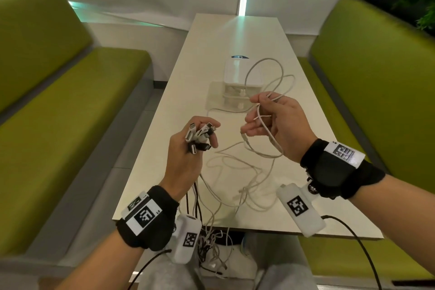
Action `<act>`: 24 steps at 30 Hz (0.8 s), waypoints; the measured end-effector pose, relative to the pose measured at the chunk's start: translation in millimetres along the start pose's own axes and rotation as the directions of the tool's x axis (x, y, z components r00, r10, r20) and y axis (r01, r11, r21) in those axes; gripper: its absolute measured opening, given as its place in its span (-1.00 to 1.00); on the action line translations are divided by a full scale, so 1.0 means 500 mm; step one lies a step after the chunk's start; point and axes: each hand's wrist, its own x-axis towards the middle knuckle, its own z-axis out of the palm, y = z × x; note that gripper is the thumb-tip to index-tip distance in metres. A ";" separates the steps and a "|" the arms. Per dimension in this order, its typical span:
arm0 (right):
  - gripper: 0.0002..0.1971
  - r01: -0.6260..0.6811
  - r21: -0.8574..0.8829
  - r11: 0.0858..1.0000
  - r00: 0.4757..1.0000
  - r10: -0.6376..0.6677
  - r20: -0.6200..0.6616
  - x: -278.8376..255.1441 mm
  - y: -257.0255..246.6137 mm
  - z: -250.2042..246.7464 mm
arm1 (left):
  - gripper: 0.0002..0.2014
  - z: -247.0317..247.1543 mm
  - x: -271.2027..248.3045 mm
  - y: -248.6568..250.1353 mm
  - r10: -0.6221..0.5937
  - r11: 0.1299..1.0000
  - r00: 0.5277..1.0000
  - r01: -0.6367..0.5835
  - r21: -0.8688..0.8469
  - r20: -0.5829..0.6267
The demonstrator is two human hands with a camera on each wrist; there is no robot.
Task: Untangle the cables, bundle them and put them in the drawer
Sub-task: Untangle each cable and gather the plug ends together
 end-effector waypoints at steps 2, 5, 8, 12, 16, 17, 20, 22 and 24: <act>-0.78 -0.034 -0.029 0.999 0.998 0.035 0.043 -0.002 -0.002 0.002 | -0.66 -0.002 -0.001 0.003 -0.003 1.000 1.000 0.003 -0.018 -0.013; -0.76 -0.108 -0.048 0.993 0.990 0.112 0.084 -0.010 0.001 0.006 | -0.68 -0.009 0.002 0.001 -0.014 1.000 1.000 0.014 -0.009 -0.011; -0.76 -0.171 -0.031 0.985 0.980 0.173 0.098 -0.017 0.005 0.014 | -0.63 -0.021 0.015 -0.022 -0.063 0.989 0.994 0.050 0.141 0.092; -0.77 -0.191 -0.049 0.980 0.977 0.195 0.090 -0.015 0.001 0.018 | -0.55 -0.003 0.016 -0.047 -0.253 0.830 0.896 0.006 0.558 0.366; -0.77 -0.206 -0.082 0.975 0.971 0.214 0.105 -0.015 -0.002 0.010 | -0.45 0.030 0.007 -0.050 -0.388 0.683 0.757 -0.148 0.715 0.527; -0.77 -0.207 -0.090 0.974 0.970 0.216 0.108 -0.014 -0.002 0.008 | -0.46 0.036 0.005 -0.049 -0.375 0.679 0.745 -0.185 0.711 0.552; -0.76 -0.202 -0.139 0.969 0.970 0.218 0.108 -0.012 0.000 -0.001 | -0.42 0.045 0.002 -0.048 -0.330 0.665 0.748 -0.249 0.705 0.575; -0.75 -0.193 -0.238 0.952 0.971 0.220 0.094 -0.008 0.007 -0.012 | -0.40 0.040 0.008 -0.054 -0.323 0.625 0.785 -0.243 0.742 0.528; -0.73 -0.234 -0.428 0.873 0.960 0.278 0.042 -0.004 0.018 -0.028 | -0.46 0.027 0.013 -0.063 -0.291 0.643 0.842 -0.180 0.744 0.455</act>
